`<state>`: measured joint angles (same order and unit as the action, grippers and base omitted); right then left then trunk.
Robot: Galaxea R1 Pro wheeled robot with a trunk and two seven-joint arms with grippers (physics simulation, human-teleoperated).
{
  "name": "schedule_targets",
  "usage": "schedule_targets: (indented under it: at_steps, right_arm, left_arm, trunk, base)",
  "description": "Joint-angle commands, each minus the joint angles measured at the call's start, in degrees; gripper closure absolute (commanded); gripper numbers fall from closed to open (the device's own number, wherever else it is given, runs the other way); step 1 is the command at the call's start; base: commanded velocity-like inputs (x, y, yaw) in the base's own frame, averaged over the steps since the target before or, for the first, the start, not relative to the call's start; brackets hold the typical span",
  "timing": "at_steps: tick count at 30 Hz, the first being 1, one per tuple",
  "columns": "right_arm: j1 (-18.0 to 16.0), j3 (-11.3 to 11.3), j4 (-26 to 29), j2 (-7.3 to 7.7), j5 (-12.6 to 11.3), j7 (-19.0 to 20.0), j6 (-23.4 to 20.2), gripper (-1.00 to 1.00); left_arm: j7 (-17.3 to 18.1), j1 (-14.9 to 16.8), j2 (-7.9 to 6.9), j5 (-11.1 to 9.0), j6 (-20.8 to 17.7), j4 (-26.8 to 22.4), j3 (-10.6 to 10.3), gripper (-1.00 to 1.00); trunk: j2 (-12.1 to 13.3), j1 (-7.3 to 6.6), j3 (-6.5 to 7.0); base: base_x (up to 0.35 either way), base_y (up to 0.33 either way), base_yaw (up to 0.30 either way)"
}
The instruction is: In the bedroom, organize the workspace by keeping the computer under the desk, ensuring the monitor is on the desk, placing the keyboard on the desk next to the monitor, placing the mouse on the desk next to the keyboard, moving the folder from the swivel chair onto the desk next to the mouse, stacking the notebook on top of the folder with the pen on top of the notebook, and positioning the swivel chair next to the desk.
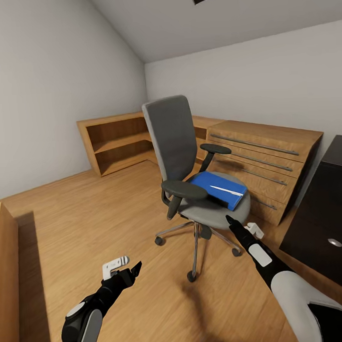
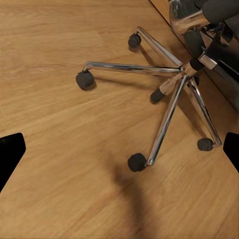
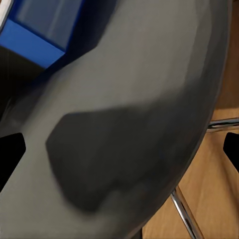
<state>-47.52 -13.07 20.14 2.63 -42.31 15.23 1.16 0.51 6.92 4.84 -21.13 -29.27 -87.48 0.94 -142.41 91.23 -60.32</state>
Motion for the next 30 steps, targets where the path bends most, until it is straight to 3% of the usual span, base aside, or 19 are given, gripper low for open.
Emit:
schedule_targets:
  at_steps: [1, 17, 30]
  right_arm:
    - [0.0, 0.1, -2.9, -0.01, -0.5, 0.3, 0.1, -1.0]
    - [0.0, 0.1, -2.9, 0.0, -0.4, 0.3, 0.1, -1.0]
    - [0.0, 0.1, -2.7, 0.0, -0.4, 0.3, 0.1, -1.0]
  left_arm:
    - [0.0, 0.0, 0.05, -0.3, -0.4, -0.1, 0.1, -1.0]
    - [0.0, 0.0, 0.08, -0.3, -0.2, -0.1, 0.1, -1.0]
    - [0.1, 0.0, 0.08, -0.4, -0.3, 0.0, 0.0, -1.0]
  trunk:
    - [0.0, 0.0, -0.06]
    - [5.6, -3.08, 2.45]
    - [5.6, -3.08, 2.45]
  base:
    - [0.0, 0.0, 0.0]
    - [0.0, 0.0, 0.0]
    - [0.0, 0.0, 0.0]
